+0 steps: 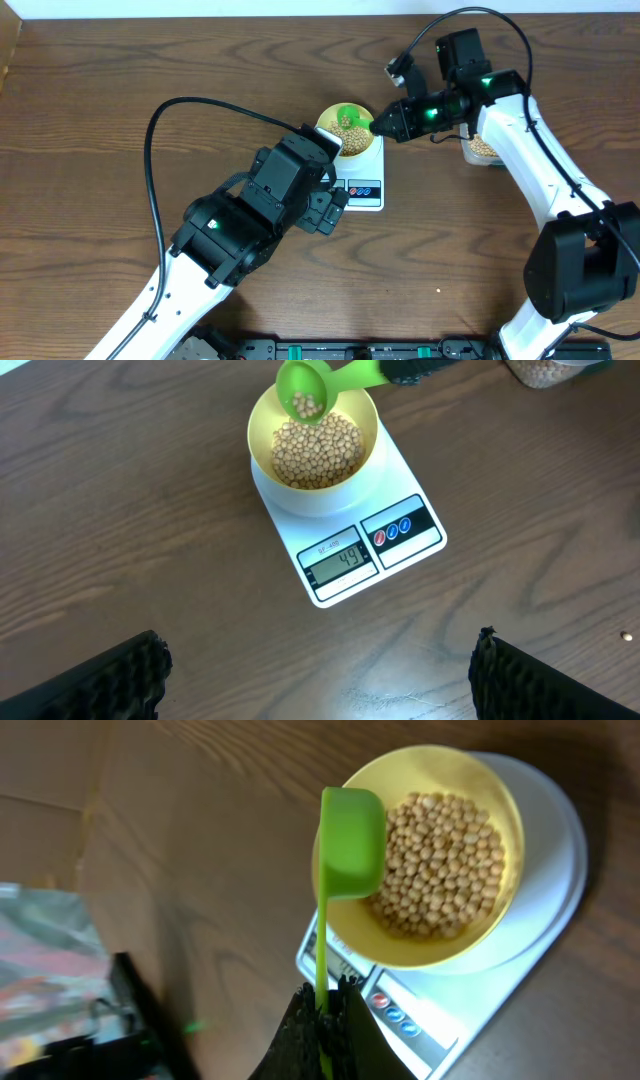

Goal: Scoop item into bowl and weigh 50g on scale
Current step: 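Hold the green scoop tipped over the bowl, shaking out remaining soybeans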

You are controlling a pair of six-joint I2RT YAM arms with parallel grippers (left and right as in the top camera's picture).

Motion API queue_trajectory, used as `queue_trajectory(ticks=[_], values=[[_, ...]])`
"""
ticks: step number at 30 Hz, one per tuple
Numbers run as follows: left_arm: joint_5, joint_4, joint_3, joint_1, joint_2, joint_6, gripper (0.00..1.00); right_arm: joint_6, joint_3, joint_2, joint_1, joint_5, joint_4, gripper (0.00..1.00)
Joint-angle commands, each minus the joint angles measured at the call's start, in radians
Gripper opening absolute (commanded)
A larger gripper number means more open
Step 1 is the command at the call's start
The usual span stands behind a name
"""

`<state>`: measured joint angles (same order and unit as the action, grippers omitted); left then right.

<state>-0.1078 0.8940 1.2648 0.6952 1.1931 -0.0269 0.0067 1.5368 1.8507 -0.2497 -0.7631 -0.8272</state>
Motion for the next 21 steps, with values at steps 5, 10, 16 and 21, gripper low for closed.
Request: queue_trajectory(ticks=[5,10,16,21], values=[[-0.009,0.003,0.006,-0.005,-0.005,-0.008,0.98,0.042,0.017,0.017,0.021,-0.095,-0.011,0.01],[-0.009,0.003,0.006,-0.005,-0.005,-0.008,0.98,0.048,0.017,0.019,0.051,-0.142,-0.01,0.01],[-0.009,0.003,0.006,-0.005,-0.005,-0.008,0.98,0.048,0.017,0.019,0.088,-0.155,-0.01,0.01],[-0.009,0.003,0.006,-0.005,-0.005,-0.008,0.98,0.048,0.017,0.019,0.096,-0.161,-0.01,0.01]])
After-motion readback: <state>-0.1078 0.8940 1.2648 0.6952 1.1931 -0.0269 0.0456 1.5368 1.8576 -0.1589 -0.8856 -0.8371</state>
